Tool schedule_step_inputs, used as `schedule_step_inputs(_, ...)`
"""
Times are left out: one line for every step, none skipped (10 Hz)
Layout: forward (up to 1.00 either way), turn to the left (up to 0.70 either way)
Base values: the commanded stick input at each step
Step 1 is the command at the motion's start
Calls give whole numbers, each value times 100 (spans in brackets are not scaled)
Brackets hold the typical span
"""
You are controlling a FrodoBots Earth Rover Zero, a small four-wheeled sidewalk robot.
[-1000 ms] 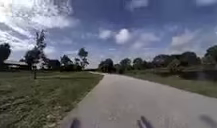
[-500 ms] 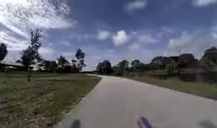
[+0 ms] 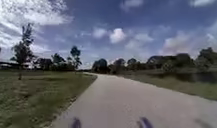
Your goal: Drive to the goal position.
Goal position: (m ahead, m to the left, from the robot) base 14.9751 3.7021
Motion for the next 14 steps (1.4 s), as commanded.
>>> schedule_step_inputs(69, 3)
schedule_step_inputs(69, 3)
schedule_step_inputs(69, 3)
schedule_step_inputs(69, 3)
schedule_step_inputs(69, 3)
schedule_step_inputs(69, 3)
schedule_step_inputs(69, 3)
schedule_step_inputs(69, 3)
schedule_step_inputs(69, 3)
schedule_step_inputs(69, 3)
schedule_step_inputs(69, 3)
schedule_step_inputs(69, 3)
schedule_step_inputs(69, 3)
schedule_step_inputs(69, 3)
